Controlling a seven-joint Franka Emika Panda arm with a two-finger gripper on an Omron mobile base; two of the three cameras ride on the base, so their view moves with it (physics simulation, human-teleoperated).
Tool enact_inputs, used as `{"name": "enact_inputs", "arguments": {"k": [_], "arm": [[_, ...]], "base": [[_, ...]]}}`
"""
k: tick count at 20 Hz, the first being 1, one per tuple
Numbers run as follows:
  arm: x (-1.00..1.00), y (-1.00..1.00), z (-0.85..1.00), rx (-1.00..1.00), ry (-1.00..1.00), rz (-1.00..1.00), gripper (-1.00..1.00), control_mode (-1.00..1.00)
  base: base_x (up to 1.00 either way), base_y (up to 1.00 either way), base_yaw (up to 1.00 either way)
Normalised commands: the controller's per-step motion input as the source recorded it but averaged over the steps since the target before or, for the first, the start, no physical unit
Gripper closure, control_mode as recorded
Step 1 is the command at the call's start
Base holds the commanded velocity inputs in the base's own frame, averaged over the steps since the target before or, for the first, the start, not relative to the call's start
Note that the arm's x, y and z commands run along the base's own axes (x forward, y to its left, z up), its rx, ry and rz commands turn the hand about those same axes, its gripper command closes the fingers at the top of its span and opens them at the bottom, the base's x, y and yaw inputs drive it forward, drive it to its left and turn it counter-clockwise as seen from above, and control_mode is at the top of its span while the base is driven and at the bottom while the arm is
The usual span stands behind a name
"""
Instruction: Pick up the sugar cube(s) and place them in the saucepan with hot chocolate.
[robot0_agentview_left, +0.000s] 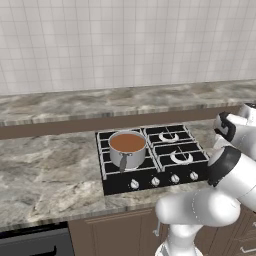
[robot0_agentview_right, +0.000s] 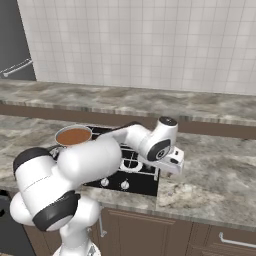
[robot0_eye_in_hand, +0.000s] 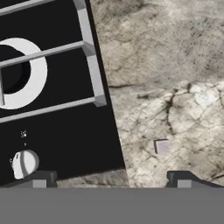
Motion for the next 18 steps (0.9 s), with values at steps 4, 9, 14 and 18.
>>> {"name": "enact_inputs", "arguments": {"k": [4, 9, 14, 18], "arm": [[0.00, -0.27, -0.16, 0.00, -0.10, 0.01, -1.00, -1.00], [0.01, -0.22, -0.13, -0.02, -0.01, 0.01, -1.00, -1.00], [0.01, -0.23, -0.19, -0.04, 0.00, 0.00, -1.00, -1.00], [0.00, -0.17, -0.20, -0.04, 0.02, 0.00, -1.00, -1.00]], "base": [[0.00, 0.00, 0.00], [0.00, 0.00, 0.00], [0.00, 0.00, 0.00], [0.00, 0.00, 0.00]]}}
